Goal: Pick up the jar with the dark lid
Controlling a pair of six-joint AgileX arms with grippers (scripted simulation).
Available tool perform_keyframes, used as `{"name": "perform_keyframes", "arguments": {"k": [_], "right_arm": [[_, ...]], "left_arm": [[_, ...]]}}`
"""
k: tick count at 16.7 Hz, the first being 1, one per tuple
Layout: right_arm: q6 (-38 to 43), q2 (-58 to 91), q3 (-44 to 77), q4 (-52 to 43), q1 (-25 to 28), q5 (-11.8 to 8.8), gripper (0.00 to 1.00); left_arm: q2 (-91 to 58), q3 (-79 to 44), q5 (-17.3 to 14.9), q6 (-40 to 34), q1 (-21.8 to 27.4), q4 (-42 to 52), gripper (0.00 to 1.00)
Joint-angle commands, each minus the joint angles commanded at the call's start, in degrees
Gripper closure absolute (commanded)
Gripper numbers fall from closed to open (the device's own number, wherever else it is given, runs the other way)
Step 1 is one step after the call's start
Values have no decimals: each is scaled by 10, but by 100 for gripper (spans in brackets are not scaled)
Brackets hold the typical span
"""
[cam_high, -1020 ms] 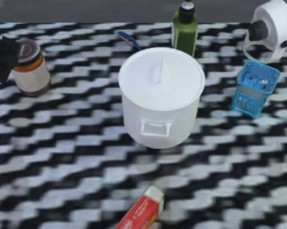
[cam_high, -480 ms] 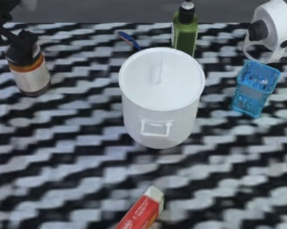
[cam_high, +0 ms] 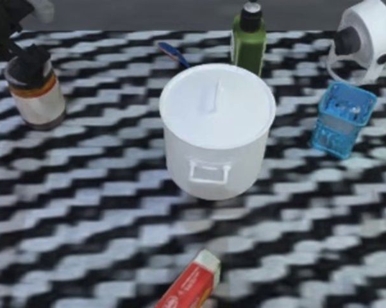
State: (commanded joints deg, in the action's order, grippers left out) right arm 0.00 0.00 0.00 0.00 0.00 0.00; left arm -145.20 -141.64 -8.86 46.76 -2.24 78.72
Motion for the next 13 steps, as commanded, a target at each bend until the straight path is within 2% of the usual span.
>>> {"name": "perform_keyframes", "arguments": {"k": [7, 13], "right_arm": [[0, 0, 0, 0, 0, 0, 0], [0, 0, 0, 0, 0, 0, 0]], "left_arm": [[-4, -5, 0, 1, 3, -1, 0], [-13, 76, 1, -5, 7, -93, 0]]}}
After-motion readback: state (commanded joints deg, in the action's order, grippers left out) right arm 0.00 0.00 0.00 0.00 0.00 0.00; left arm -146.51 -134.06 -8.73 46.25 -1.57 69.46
